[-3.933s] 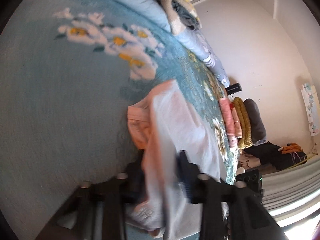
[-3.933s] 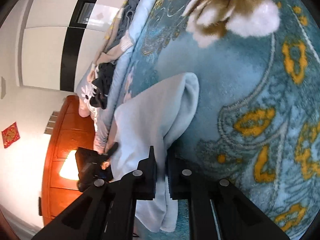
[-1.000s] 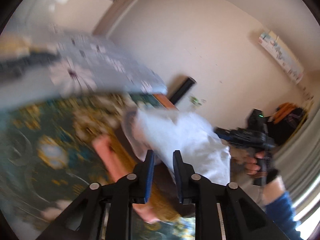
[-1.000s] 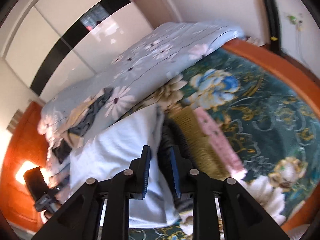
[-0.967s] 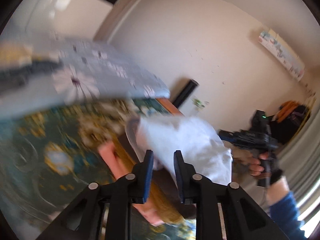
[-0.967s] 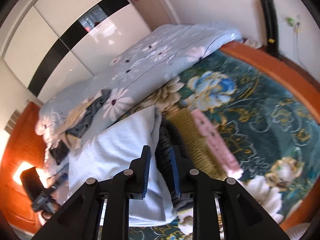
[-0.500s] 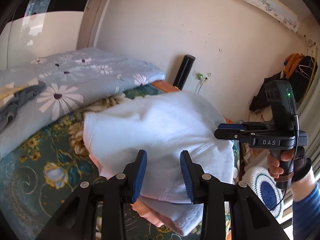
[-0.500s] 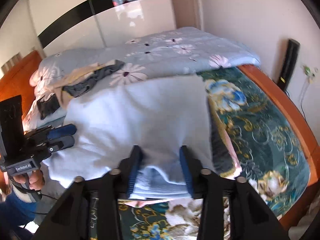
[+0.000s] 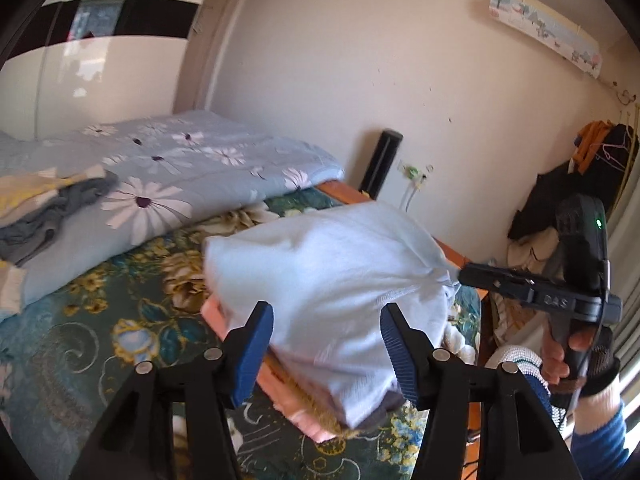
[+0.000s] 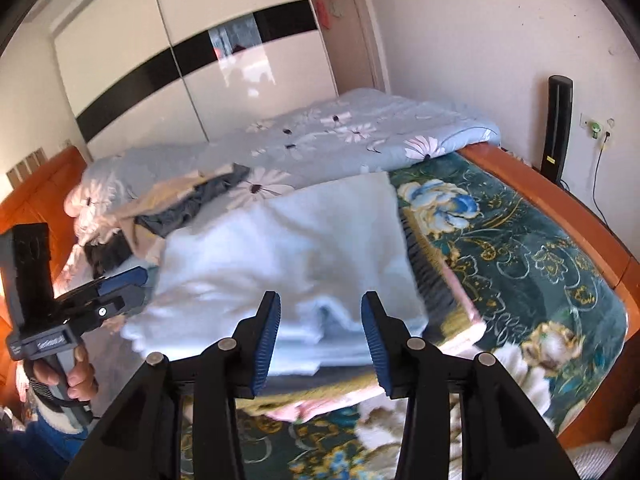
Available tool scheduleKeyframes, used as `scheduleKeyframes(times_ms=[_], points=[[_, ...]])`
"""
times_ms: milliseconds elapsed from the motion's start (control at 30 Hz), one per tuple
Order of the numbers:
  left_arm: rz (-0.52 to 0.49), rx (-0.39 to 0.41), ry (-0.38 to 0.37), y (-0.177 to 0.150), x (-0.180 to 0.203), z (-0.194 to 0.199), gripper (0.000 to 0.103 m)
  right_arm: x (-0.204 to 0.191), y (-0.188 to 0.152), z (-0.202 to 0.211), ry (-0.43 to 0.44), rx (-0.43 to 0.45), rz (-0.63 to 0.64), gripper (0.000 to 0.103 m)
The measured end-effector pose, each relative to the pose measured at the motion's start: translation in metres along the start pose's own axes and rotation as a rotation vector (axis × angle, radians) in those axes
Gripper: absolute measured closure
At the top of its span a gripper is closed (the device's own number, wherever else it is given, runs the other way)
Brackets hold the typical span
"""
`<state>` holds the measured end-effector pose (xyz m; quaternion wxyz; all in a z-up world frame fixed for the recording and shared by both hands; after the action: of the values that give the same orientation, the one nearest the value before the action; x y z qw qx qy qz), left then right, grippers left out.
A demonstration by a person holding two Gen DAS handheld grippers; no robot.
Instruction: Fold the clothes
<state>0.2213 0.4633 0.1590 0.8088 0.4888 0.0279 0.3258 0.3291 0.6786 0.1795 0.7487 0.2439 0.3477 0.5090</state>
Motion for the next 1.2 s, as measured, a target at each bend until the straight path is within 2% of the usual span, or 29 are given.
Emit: scheduleKeyframes(times_ms=[133, 167, 233, 300, 333, 433, 500, 533, 600, 633, 700, 833, 900, 933, 1133, 1200], points=[[-0.018, -0.016, 0.069, -0.019, 0.000, 0.009, 0.038, -0.009, -0.027, 0.003, -0.031, -0.009, -0.010, 0.060], [-0.018, -0.024, 0.073, -0.024, 0.000, 0.009, 0.033, -0.010, -0.033, 0.000, -0.043, -0.019, -0.010, 0.060], [-0.013, -0.049, 0.079, -0.034, 0.001, 0.004, 0.031, -0.012, -0.044, -0.006, -0.060, -0.031, -0.016, 0.058], [0.000, -0.083, 0.086, -0.044, 0.000, -0.004, 0.031, -0.012, -0.054, -0.012, -0.077, -0.040, -0.024, 0.053], [0.007, -0.097, 0.079, -0.049, 0.001, -0.009, 0.030, -0.013, -0.058, -0.015, -0.084, -0.039, -0.025, 0.046], [0.034, -0.145, 0.061, -0.060, 0.000, -0.024, 0.027, -0.012, -0.068, -0.022, -0.110, -0.031, -0.035, 0.045], [0.045, -0.147, 0.060, -0.066, 0.001, -0.028, 0.017, -0.010, -0.071, -0.027, -0.118, -0.031, -0.061, 0.045], [0.040, -0.145, 0.066, -0.069, 0.001, -0.030, 0.016, -0.010, -0.072, -0.029, -0.119, -0.029, -0.068, 0.044], [0.030, -0.141, 0.077, -0.073, 0.003, -0.032, 0.008, -0.009, -0.075, -0.030, -0.133, -0.029, -0.066, 0.040], [0.028, -0.142, 0.080, -0.075, 0.004, -0.033, 0.006, -0.011, -0.077, -0.030, -0.142, -0.029, -0.055, 0.032], [0.031, -0.143, 0.078, -0.076, 0.005, -0.036, 0.000, -0.013, -0.079, -0.029, -0.152, -0.029, -0.039, 0.030], [0.046, -0.128, 0.080, -0.077, 0.004, -0.039, 0.000, -0.016, -0.081, -0.028, -0.169, -0.037, -0.025, 0.030], [0.026, -0.119, 0.103, -0.078, 0.006, -0.038, 0.000, -0.015, -0.081, -0.029, -0.177, -0.036, -0.019, 0.024], [0.015, -0.114, 0.115, -0.078, 0.007, -0.038, 0.000, -0.015, -0.081, -0.029, -0.180, -0.035, -0.017, 0.018], [-0.060, -0.097, 0.176, -0.079, 0.015, -0.036, 0.000, -0.015, -0.086, -0.032, -0.187, -0.034, -0.017, 0.016], [-0.048, -0.097, 0.164, -0.080, 0.015, -0.037, 0.000, -0.013, -0.088, -0.034, -0.190, -0.037, -0.022, 0.008]])
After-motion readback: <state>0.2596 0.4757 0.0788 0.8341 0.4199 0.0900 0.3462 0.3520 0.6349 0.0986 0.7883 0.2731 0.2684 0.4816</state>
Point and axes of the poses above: each gripper's, at about its wrist camera, not at the fingertips, and z roughly against the way its jaws point, x to its right, y to its top, the point moved 5 cm from there along -z, roughly the way its jaws point, and after that the axes turned 3 degrees about -z, right-handed, at the moved point
